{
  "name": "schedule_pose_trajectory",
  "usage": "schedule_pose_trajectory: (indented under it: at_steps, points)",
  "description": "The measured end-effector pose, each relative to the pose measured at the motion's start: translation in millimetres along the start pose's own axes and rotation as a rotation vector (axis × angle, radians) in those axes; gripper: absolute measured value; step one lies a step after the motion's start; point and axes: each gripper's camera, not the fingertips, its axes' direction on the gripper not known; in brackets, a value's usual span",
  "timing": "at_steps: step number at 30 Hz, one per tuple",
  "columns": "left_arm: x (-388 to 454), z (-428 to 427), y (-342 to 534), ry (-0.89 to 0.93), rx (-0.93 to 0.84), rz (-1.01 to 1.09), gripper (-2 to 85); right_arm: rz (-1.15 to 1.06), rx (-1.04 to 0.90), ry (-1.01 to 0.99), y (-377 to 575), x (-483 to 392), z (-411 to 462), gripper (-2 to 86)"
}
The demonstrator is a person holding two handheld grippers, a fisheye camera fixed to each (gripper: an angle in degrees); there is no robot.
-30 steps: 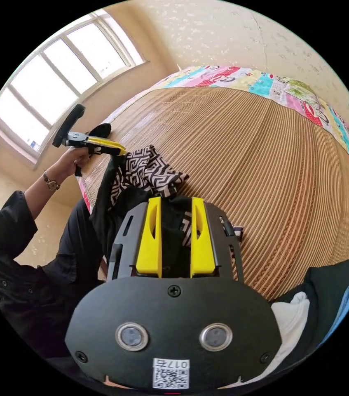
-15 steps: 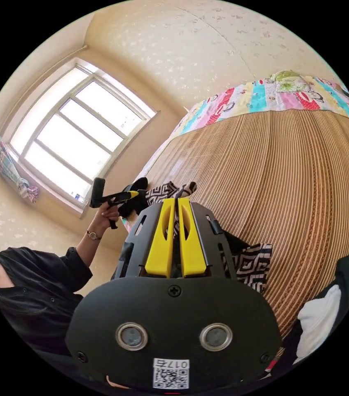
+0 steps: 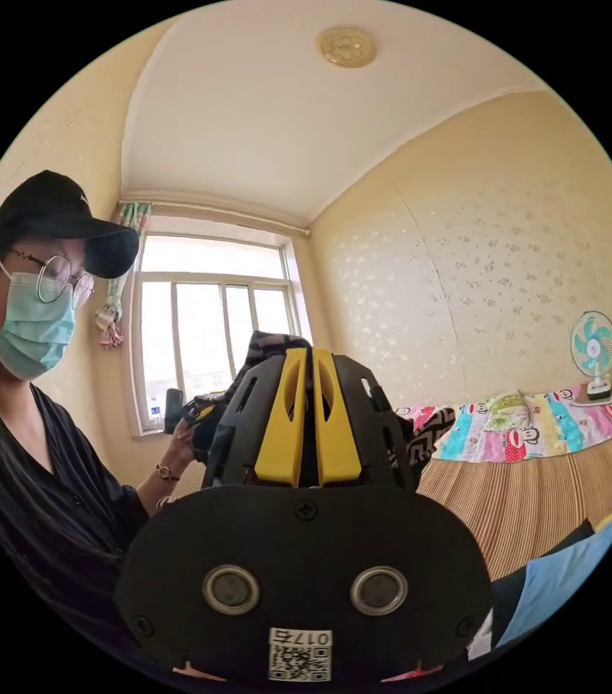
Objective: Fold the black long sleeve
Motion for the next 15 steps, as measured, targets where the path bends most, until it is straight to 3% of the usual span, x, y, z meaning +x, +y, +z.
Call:
schedule_pose_trajectory:
  at_steps: [3,8,11,15]
  points:
    - [20,-30,-1,0.08,0.163,-0.013,-0.8,-0.064,0.085,0.048,-6,-32,-18,1.7]
    - [61,-51,-28,0.052,0.238,0.112,-0.8,-0.18,0.212,-0.035,-29,-71,-38,1.5]
    - [76,-46,-41,-0.002,0.223,0.252,-0.8,-0.211,0.326,-0.013,-34,-76,-43,1.5]
    - [29,-1,-53,-0.062,0.076,0.127,-0.9,-0.209,0.232,0.103,-43,-50,0,1.4]
